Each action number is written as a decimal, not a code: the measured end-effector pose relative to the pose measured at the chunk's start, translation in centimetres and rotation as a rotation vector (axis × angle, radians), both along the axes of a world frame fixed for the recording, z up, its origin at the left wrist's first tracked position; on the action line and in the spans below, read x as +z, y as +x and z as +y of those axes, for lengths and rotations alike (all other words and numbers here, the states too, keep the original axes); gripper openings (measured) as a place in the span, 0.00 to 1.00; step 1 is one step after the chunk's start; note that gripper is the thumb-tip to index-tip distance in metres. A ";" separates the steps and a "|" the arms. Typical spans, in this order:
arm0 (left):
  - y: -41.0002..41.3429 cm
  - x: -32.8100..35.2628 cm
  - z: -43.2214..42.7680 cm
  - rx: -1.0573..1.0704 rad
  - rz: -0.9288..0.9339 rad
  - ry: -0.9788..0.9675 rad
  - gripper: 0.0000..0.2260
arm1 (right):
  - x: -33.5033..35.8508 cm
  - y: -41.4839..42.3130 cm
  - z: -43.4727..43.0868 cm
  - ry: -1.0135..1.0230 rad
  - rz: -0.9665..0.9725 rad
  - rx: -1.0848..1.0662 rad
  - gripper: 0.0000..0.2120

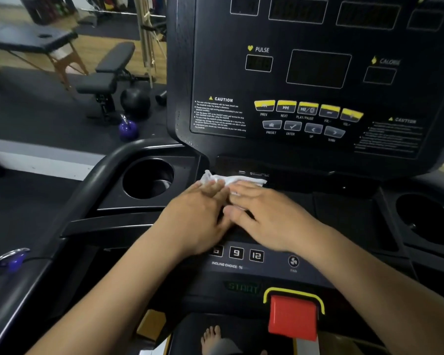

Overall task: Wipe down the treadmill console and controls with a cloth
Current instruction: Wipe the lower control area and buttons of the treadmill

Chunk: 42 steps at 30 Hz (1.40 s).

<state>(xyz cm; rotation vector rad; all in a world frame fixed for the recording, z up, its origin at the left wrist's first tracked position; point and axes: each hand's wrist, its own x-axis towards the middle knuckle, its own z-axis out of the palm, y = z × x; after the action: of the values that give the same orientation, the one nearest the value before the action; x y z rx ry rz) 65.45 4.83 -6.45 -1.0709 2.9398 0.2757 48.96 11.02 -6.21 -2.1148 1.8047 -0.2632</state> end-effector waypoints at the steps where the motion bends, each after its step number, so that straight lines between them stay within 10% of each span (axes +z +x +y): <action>1: -0.2 0.0 -0.2 0.004 0.004 -0.006 0.43 | -0.2 0.1 -0.2 0.001 0.005 -0.016 0.34; 31: 1.9 0.6 -0.4 0.021 -0.201 0.077 0.41 | 0.0 1.6 -0.3 0.024 -0.067 -0.132 0.32; 42: 3.7 -0.5 0.9 -0.009 -0.020 -0.188 0.28 | -0.3 3.1 0.1 0.048 -0.100 -0.101 0.34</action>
<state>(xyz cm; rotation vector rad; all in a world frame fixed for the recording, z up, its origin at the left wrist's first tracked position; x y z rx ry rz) 69.14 5.75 -6.99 -1.0708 3.0003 -0.0125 52.07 11.14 -6.49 -1.9453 1.8430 -0.3414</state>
